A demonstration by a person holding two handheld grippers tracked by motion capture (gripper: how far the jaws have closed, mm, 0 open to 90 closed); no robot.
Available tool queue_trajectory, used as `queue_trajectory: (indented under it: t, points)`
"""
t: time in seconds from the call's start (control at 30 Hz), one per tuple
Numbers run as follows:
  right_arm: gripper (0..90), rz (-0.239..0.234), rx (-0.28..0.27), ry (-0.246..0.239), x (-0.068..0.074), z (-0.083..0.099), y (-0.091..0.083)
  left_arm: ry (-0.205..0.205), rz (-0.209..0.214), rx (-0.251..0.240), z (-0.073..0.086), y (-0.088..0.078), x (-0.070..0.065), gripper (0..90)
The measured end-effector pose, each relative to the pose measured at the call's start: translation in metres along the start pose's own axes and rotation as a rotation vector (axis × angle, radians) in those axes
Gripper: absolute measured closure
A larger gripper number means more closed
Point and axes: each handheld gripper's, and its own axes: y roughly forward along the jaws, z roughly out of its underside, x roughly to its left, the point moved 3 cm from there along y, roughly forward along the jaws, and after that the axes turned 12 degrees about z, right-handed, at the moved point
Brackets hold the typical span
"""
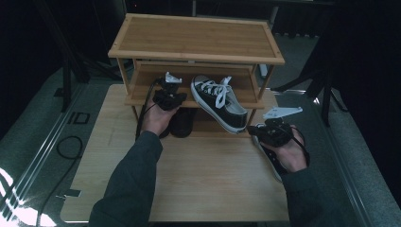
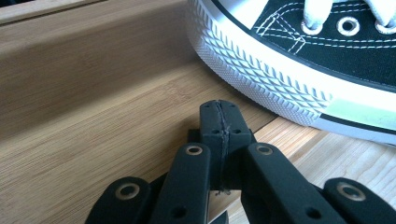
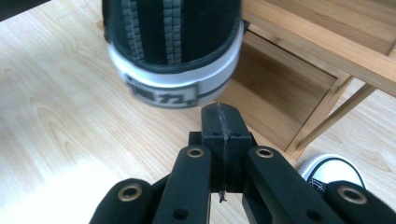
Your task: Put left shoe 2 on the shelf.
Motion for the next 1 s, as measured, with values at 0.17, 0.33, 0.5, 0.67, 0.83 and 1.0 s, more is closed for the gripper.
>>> queue_trajectory:
  t: [0.17,0.33,0.5,0.67,0.83,1.0]
  points:
    - [90.0,-0.013,-0.004,-0.017,0.006,0.003,-0.005,0.002,0.002,0.004,0.000,0.000,0.001,90.0]
    - [90.0,-0.032,-0.031,-0.036,0.014,0.003,-0.012,0.002,0.001,0.003,0.000,0.000,0.001,90.0]
    - [90.0,-0.044,-0.044,-0.048,0.017,0.000,-0.015,0.001,0.000,-0.003,0.001,0.000,0.000,90.0]
    - [90.0,-0.046,-0.042,-0.060,0.018,-0.003,-0.012,0.002,-0.002,-0.002,0.001,0.000,0.000,90.0]
    - [90.0,-0.058,-0.044,-0.062,0.020,-0.003,-0.011,0.005,-0.013,0.002,0.001,0.000,-0.001,90.0]
    - [90.0,-0.080,-0.057,-0.065,0.025,-0.006,-0.010,0.000,-0.012,0.001,0.000,0.000,-0.002,90.0]
